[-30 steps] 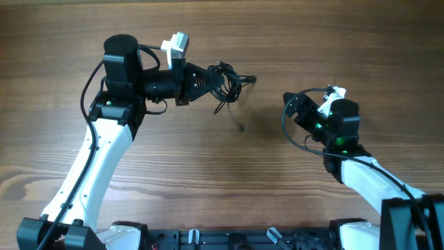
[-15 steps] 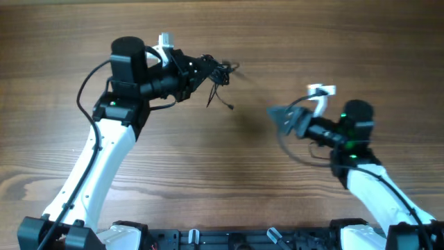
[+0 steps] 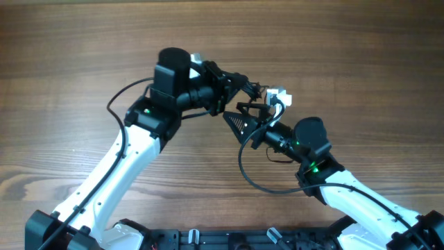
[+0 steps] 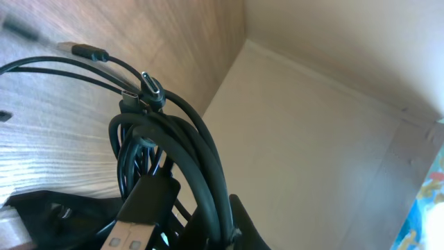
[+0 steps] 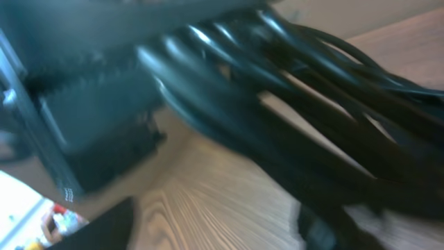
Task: Untangle cables
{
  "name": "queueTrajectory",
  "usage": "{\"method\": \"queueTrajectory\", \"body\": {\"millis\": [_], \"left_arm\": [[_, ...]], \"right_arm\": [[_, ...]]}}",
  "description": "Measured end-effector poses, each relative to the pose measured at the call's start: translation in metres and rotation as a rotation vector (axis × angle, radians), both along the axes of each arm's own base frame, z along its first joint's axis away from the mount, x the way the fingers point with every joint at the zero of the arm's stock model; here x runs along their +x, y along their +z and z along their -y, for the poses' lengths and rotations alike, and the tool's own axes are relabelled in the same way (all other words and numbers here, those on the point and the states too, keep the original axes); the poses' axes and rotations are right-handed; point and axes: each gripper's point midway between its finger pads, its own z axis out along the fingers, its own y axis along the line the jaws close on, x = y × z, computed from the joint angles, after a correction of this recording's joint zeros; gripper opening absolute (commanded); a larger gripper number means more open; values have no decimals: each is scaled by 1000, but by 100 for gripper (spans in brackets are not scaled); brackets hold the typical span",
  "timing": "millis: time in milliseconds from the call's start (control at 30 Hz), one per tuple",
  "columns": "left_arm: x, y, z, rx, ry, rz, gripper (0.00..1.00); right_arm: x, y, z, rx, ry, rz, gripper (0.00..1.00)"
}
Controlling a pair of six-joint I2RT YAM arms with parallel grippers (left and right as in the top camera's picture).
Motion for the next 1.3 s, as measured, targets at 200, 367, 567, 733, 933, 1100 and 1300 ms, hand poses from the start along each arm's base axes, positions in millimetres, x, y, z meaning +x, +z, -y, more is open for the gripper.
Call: {"method": "queueTrajectory", "body": {"millis": [200,367,567,733,933,1100,1300], "left_arm": [[8,-2,-9,13,39,4,4],[40,-3,-60,13,169,-3,4],[61,-7,-111,15,292,-27,4],[66,-7,-123,18,324,-28,4],[81,-8,-169,23,447,-27,4],[79,-6,-171,146,333,149,4],[31,10,-116,203,-191,583,4]], "right_arm": [[-10,-40,-1,-77,26,-176,5],[-40,-59,-9,-109,174,-286,4],[-57,-48,-11,-95,250,-288,5],[-62,-64,-6,-136,238,-363,5],[-65,-115,19,-276,99,-547,100],[-20,-51,16,-93,28,-293,100],[22,5,61,22,-84,-62,100]]}}
